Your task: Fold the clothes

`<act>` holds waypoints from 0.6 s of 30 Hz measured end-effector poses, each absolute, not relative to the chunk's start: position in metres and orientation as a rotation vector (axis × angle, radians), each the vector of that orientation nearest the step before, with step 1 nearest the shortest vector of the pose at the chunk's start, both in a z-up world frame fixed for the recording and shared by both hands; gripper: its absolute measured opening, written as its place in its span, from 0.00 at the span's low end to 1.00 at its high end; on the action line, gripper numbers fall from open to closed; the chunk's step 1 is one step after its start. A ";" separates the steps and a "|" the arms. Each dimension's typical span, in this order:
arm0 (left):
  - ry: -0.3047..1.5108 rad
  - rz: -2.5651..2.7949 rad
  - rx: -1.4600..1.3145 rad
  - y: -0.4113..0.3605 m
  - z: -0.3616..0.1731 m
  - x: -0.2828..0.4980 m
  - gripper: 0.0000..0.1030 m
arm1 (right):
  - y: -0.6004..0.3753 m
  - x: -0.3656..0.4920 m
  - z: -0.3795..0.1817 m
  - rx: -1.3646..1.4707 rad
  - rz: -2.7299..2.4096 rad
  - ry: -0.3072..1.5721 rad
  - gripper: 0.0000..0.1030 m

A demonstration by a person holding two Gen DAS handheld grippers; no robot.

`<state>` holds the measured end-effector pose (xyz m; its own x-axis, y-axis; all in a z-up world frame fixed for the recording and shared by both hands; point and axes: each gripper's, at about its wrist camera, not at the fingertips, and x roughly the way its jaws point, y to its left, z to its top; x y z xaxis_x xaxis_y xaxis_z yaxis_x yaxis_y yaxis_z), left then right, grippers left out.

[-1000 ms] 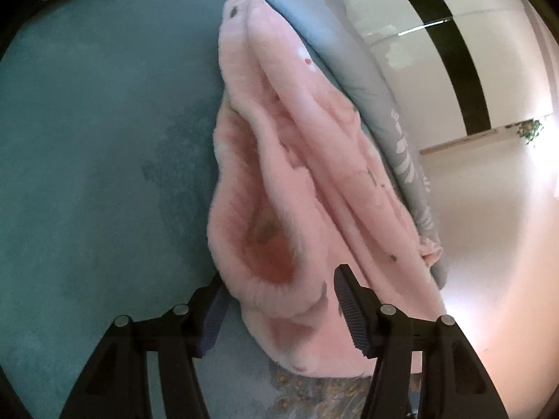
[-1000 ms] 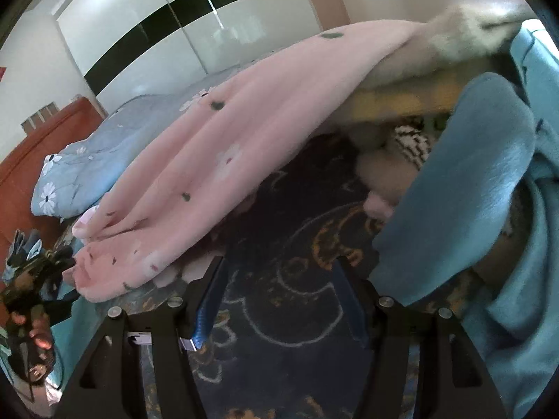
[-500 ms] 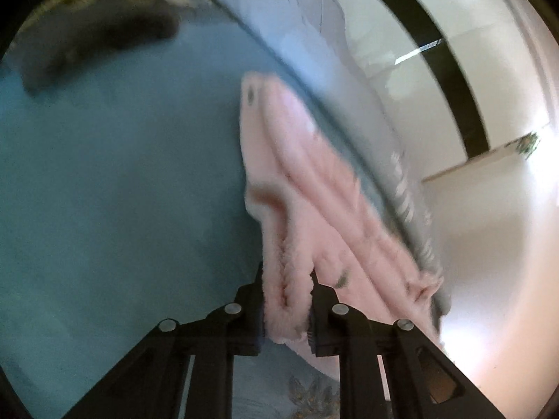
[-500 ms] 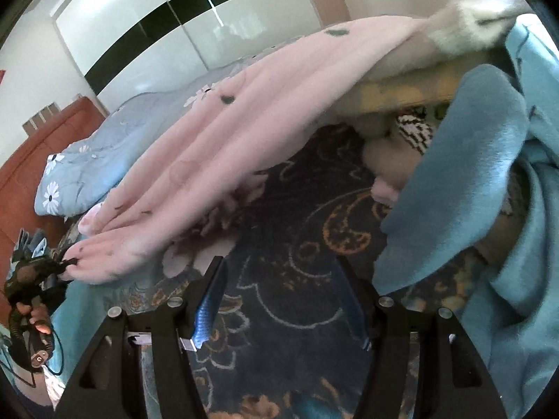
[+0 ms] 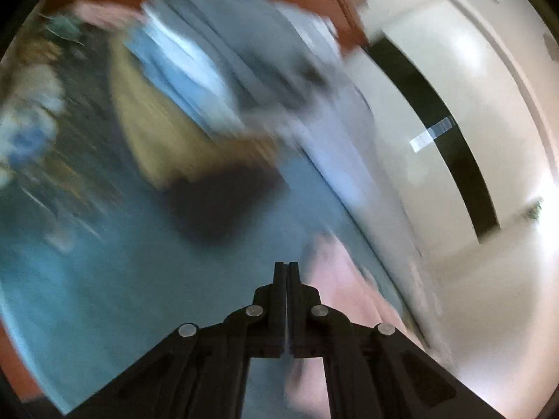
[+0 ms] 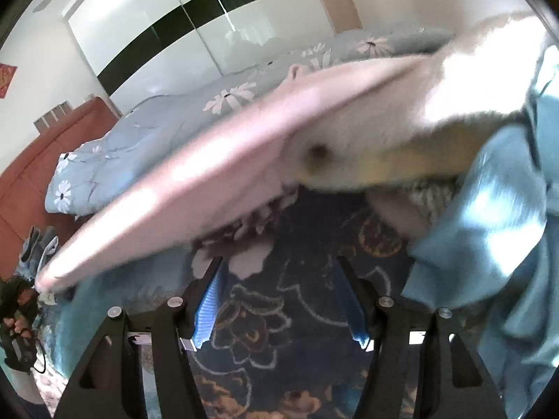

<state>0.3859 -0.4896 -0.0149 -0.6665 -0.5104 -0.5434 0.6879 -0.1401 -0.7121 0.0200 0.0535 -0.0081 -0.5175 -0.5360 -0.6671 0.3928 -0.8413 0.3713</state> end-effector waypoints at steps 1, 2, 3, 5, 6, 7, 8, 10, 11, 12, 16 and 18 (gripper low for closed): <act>1.335 -1.869 0.187 -0.498 -0.017 0.401 0.00 | 0.056 0.018 -0.008 1.114 -2.346 -0.239 0.61; 1.354 -1.864 0.194 -0.502 -0.019 0.406 0.00 | 0.058 0.014 -0.010 1.126 -2.358 -0.239 0.61; 1.373 -1.858 0.201 -0.505 -0.021 0.411 0.00 | 0.060 0.010 -0.013 1.149 -2.380 -0.239 0.61; 1.363 -1.881 0.240 -0.507 -0.023 0.413 0.00 | 0.063 0.007 -0.013 1.155 -2.410 -0.262 0.61; 1.354 -1.907 0.268 -0.503 -0.023 0.410 0.00 | 0.065 0.005 -0.012 1.148 -2.428 -0.287 0.61; 1.344 -1.934 0.296 -0.500 -0.024 0.407 0.00 | 0.067 0.004 -0.010 1.141 -2.446 -0.314 0.61; 1.348 -1.971 0.331 -0.495 -0.026 0.398 0.00 | 0.069 0.003 -0.008 1.134 -2.464 -0.341 0.61; 1.353 -2.044 0.405 -0.486 -0.030 0.381 0.00 | 0.074 0.000 -0.002 1.124 -2.482 -0.373 0.61; 1.342 -2.088 0.442 -0.480 -0.030 0.368 0.00 | 0.078 -0.002 0.004 1.099 -2.506 -0.382 0.61; 1.329 -2.132 0.481 -0.474 -0.031 0.355 0.01 | 0.082 -0.005 0.009 1.073 -2.533 -0.391 0.61; 1.207 -2.311 0.653 -0.436 -0.029 0.302 0.02 | 0.116 -0.024 0.028 0.973 -2.622 -0.601 0.61; 1.178 -2.351 0.748 -0.419 -0.034 0.276 0.04 | 0.132 -0.036 0.026 0.978 -2.635 -0.735 0.61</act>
<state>0.2757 -0.4187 -0.0340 -0.7746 -0.1147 -0.6220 0.5669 -0.5622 -0.6022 -0.0363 0.1315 0.0261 -0.7487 -0.3803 -0.5430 0.0443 -0.8459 0.5315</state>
